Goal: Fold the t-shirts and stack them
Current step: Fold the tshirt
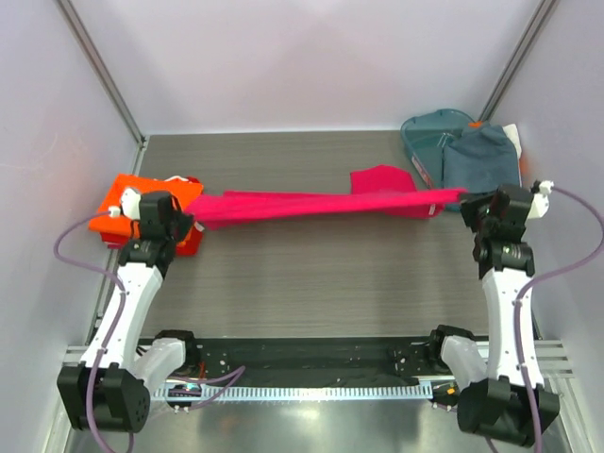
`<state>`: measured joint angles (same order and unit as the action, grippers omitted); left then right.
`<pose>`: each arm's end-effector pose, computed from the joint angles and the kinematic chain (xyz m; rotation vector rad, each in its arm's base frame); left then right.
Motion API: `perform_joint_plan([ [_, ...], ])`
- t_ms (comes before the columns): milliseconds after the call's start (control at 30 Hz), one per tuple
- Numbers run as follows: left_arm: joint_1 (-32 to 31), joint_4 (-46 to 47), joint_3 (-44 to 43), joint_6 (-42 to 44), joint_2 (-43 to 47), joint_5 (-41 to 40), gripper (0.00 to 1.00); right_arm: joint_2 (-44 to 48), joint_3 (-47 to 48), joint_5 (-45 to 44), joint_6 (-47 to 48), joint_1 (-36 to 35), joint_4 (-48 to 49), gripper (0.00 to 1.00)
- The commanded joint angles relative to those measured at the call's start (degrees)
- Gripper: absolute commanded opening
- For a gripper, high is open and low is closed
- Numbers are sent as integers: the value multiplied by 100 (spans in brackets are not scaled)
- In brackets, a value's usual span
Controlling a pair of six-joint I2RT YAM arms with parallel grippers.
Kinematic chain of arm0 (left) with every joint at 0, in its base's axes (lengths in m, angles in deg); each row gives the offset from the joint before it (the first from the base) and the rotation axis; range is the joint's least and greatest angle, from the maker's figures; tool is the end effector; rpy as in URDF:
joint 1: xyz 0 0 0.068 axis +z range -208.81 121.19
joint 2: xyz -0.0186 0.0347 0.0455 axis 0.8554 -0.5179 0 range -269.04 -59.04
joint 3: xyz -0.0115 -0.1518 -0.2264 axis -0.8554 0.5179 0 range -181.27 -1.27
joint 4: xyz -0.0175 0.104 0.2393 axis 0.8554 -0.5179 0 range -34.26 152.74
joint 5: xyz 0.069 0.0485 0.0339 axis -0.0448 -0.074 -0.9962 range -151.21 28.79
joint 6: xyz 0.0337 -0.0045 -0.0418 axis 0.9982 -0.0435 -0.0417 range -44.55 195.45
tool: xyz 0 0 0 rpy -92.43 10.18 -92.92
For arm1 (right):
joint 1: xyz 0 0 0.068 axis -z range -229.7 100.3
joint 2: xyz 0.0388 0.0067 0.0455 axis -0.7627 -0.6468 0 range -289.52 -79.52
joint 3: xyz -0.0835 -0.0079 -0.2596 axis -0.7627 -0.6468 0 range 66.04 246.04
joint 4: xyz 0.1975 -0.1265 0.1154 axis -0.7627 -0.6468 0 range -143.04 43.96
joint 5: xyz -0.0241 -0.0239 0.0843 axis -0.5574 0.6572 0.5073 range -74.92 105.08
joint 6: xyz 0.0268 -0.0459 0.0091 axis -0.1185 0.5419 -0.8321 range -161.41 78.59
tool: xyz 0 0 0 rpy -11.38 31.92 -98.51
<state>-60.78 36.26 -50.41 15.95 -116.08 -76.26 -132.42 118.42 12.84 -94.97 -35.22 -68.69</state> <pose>0.2170 0.0018 0.2996 -1.1723 1.8222 -0.3374 0.2000 -0.0530 0.3386 1.1387 1.6410 0.4038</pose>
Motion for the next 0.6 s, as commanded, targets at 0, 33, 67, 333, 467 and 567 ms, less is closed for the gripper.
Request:
perform_joint_plan([
  [0, 101, -341, 982, 80, 315, 107, 0, 655, -876, -189, 3, 64, -476, 1],
  [33, 101, -297, 1169, 62, 499, 125, 0, 859, -1305, -250, 4, 64, -538, 1],
  [67, 101, -305, 1318, 36, 605, 134, 0, 1026, -1501, -294, 4, 64, -617, 1],
  [333, 101, -560, 2541, 1, 1668, 160, 0, 2740, -2680, -1075, -286, 64, -1890, 1],
  [467, 101, -701, 2770, -70, 1933, 168, 0, 3215, -2575, -1270, -269, 64, -2208, 3],
  [567, 101, -709, 2858, -96, 2012, 230, 0, 3146, -2558, -1209, -225, 72, -2278, 3],
])
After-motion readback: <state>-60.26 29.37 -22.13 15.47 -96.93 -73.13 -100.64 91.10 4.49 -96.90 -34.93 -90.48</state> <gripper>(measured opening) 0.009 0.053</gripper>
